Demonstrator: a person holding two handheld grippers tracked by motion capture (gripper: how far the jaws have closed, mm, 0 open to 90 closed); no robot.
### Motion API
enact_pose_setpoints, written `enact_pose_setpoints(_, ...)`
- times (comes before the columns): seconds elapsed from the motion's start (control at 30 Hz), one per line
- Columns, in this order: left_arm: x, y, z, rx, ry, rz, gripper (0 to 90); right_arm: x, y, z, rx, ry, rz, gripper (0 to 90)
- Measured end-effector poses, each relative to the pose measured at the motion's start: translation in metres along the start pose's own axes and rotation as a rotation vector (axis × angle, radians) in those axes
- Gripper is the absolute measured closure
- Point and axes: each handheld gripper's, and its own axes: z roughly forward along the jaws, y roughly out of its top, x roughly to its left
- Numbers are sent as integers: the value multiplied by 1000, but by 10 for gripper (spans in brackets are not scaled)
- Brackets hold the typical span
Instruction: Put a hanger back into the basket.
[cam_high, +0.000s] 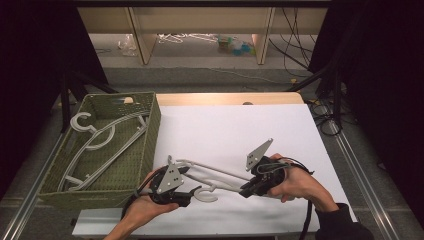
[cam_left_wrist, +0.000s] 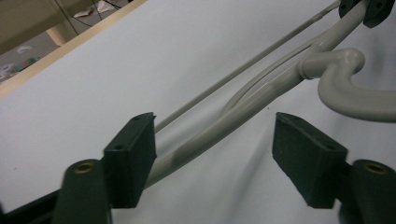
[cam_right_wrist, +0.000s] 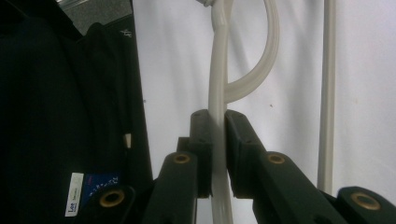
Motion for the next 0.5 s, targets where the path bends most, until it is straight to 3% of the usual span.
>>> enact_pose_setpoints(0.07,-1,3,7,12,-19,31,345,0,0,0,-1,2,-7,825)
enact_pose_setpoints(0.13,-3,4,11,7,-29,35,353,1,0,0,-3,4,-7,824)
enact_pose_setpoints(0.2,-8,7,17,24,-55,85,392,1,0,-2,-2,1,-17,824)
enact_pose_setpoints(0.23,-8,7,17,24,-55,85,411,1,0,-2,-4,6,-13,825)
enact_pose_setpoints(0.27,-10,9,20,40,-79,136,435,1,0,-3,-7,9,-17,824)
enact_pose_setpoints(0.3,-11,9,23,21,-87,122,483,2,0,-3,-7,18,-16,825)
enact_pose_setpoints(0.4,-10,13,23,50,-99,195,564,1,-1,-4,-9,11,-25,825)
enact_pose_setpoints(0.47,-10,15,22,55,-97,220,583,0,-1,-5,-11,6,-20,824)
enact_pose_setpoints(0.5,-11,18,20,59,-104,247,613,-1,-2,-7,-20,21,-15,823)
